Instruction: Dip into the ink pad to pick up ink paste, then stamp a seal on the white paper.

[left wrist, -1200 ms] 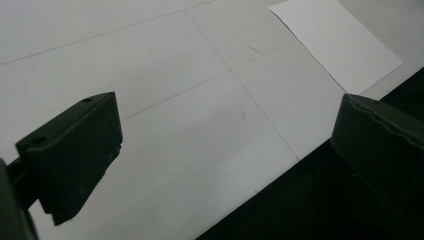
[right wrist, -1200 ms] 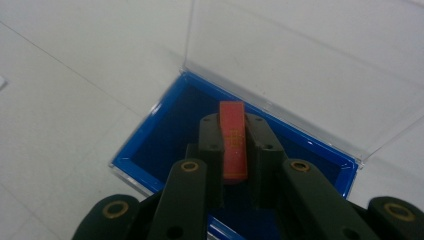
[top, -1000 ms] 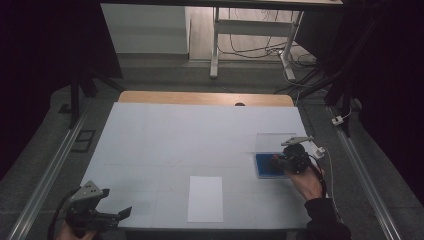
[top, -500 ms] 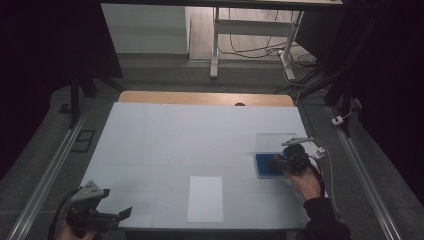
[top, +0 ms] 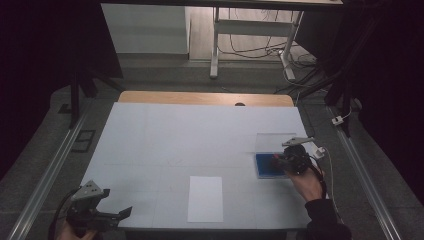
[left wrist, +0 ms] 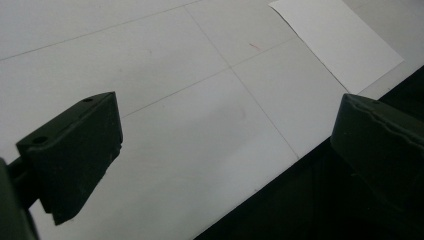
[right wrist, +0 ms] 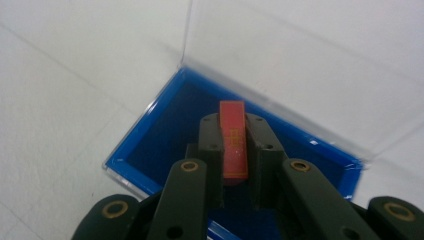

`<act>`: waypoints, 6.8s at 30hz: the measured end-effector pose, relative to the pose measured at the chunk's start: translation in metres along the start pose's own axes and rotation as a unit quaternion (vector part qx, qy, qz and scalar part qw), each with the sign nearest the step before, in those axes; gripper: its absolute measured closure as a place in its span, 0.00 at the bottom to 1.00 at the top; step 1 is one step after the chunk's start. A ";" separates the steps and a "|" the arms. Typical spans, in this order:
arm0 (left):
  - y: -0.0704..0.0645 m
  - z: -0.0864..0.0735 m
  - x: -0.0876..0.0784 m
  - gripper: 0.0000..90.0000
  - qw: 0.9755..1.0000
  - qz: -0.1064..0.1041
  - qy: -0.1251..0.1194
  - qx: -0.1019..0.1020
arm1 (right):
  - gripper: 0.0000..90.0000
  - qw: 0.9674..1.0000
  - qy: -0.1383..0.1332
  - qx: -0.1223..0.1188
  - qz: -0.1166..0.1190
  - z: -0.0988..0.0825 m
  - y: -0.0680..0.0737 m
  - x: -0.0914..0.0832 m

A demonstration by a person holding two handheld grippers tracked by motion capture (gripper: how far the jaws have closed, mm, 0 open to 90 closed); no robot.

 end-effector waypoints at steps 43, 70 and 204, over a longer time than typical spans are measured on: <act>-0.001 0.000 0.001 0.01 1.000 0.000 0.004 0.003 | 0.90 0.997 0.017 0.073 0.003 -0.010 -0.016 0.003; 0.000 0.001 0.002 0.01 1.000 -0.002 0.009 0.003 | 0.90 0.999 0.002 0.053 0.007 -0.013 -0.016 0.006; 0.000 0.000 0.001 0.01 1.000 -0.008 0.005 0.001 | 0.89 0.961 -0.033 -0.156 0.226 0.035 0.202 0.011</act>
Point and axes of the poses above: each handheld gripper's, and its own axes: x roughly forward along the jaws, z roughly out of its top, y roughly to its left, the point moved 4 cm from there along x, roughly forward along the jaws, and after that the axes turned 1 degree about -y, right-handed, at the moved point
